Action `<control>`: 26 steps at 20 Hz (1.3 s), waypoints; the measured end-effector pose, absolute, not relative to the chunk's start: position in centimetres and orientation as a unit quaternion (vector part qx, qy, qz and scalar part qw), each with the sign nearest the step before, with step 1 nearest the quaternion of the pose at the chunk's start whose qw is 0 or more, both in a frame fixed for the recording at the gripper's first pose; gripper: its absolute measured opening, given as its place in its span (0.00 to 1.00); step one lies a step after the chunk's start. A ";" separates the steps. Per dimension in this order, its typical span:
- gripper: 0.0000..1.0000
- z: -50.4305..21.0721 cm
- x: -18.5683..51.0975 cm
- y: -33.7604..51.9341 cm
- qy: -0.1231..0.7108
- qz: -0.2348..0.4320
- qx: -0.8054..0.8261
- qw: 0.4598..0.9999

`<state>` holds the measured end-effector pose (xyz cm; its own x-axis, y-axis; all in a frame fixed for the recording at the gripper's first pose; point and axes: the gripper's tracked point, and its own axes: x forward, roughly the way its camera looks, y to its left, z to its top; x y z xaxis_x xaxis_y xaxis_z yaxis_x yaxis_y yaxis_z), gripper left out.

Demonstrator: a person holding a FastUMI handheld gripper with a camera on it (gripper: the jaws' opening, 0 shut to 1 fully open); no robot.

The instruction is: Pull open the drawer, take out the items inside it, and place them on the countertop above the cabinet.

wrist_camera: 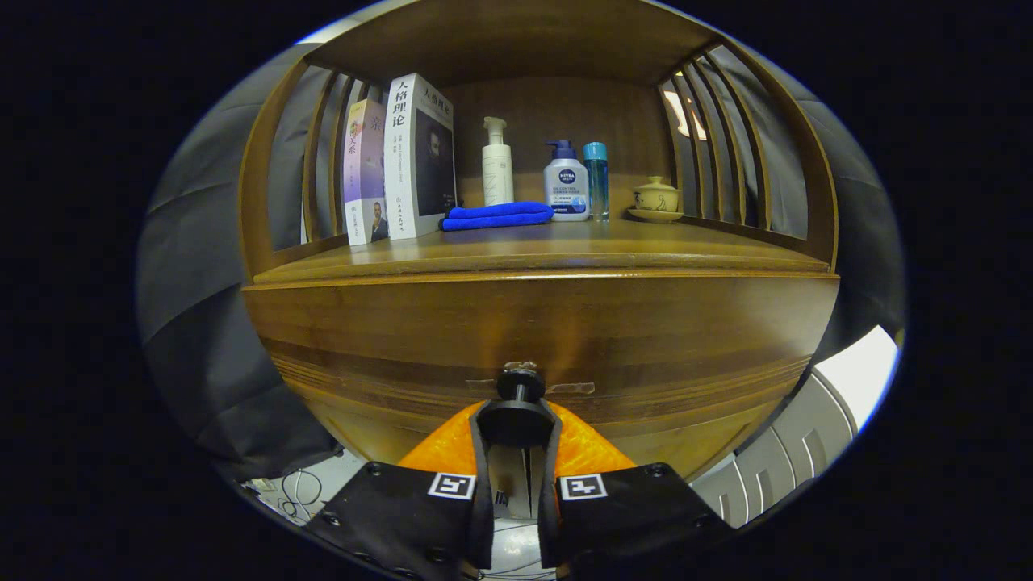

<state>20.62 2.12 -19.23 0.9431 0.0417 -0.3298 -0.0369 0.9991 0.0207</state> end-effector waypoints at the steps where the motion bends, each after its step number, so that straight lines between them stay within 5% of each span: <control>1: 0.24 -19.2 20.3 2.1 0.168 0.021 0.007 0.986; 26: 0.24 -20.6 8.2 2.3 0.155 0.023 -0.006 0.988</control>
